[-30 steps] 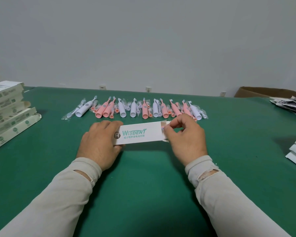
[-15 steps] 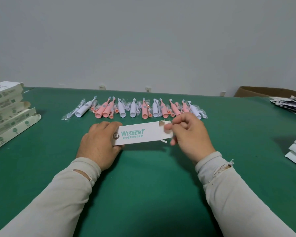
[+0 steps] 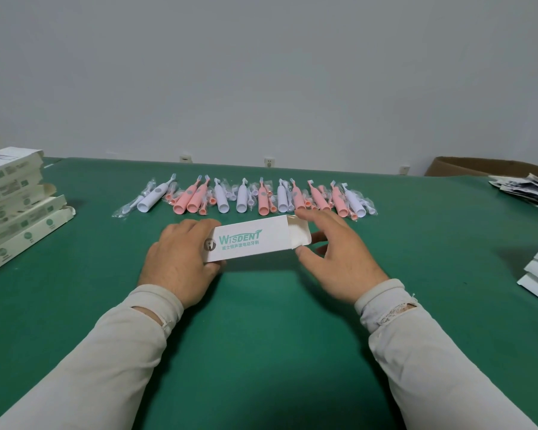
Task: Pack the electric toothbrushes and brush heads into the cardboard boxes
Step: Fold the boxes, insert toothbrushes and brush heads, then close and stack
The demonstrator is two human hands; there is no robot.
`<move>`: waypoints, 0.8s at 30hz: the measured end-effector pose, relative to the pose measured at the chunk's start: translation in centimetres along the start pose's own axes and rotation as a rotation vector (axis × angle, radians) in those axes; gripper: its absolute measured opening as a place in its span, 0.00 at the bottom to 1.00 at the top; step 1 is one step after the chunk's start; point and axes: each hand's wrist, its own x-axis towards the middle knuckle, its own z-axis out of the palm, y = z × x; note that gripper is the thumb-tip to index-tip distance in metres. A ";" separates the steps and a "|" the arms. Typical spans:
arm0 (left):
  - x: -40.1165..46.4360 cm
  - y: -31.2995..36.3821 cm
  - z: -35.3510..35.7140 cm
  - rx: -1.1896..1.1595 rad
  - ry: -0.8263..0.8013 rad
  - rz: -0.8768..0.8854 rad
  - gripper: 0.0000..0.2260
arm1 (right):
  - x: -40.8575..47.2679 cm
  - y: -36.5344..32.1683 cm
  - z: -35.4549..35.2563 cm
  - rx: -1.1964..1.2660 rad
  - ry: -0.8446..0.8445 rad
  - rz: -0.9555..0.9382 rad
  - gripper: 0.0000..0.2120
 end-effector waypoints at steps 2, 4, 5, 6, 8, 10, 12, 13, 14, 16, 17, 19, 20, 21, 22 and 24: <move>0.0 0.1 0.0 -0.013 -0.005 0.005 0.23 | 0.1 0.0 0.1 0.001 0.033 -0.016 0.22; 0.0 0.1 0.0 -0.028 -0.012 0.010 0.23 | 0.2 0.0 0.2 0.010 0.055 -0.011 0.18; 0.0 0.1 0.0 -0.034 -0.017 0.012 0.23 | 0.2 0.0 0.3 0.018 0.060 -0.003 0.17; 0.0 0.1 0.0 -0.037 -0.020 0.014 0.23 | 0.2 -0.1 0.3 0.029 0.061 0.006 0.17; -0.1 0.1 0.1 -0.043 -0.023 0.017 0.23 | 0.3 0.0 0.3 0.063 0.058 0.022 0.15; -0.1 0.1 0.1 -0.051 -0.025 0.019 0.24 | 0.3 0.0 0.4 0.098 0.054 0.059 0.15; 0.0 0.1 0.1 -0.062 -0.024 0.019 0.24 | 0.3 0.1 0.6 0.129 0.057 0.088 0.14; 0.0 0.1 0.1 -0.068 -0.021 0.018 0.24 | 0.3 0.0 0.7 0.142 0.060 0.090 0.14; -0.1 0.1 0.1 -0.071 -0.017 0.018 0.23 | 0.3 0.0 0.8 0.143 0.062 0.080 0.14; -0.1 0.1 0.1 -0.076 -0.011 0.014 0.24 | 0.2 -0.2 0.9 0.105 0.060 0.034 0.14; -0.1 0.1 0.1 -0.078 -0.007 0.011 0.24 | 0.1 -0.2 1.0 0.076 0.054 0.011 0.14; -0.1 0.1 0.1 -0.078 -0.002 0.008 0.24 | 0.0 -0.3 1.0 0.013 0.047 -0.014 0.14; -0.1 0.1 0.1 -0.080 0.000 0.006 0.24 | 0.0 -0.3 1.0 -0.012 0.048 -0.017 0.15; -0.1 0.1 0.1 -0.083 0.001 0.003 0.25 | 0.0 -0.5 1.0 -0.027 0.050 -0.018 0.15; -0.1 0.1 0.1 -0.084 0.002 0.003 0.25 | -0.1 -0.6 1.0 -0.032 0.054 -0.017 0.15; -0.1 0.1 0.1 -0.087 0.005 0.002 0.24 | -0.1 -0.7 1.1 -0.017 0.075 -0.014 0.16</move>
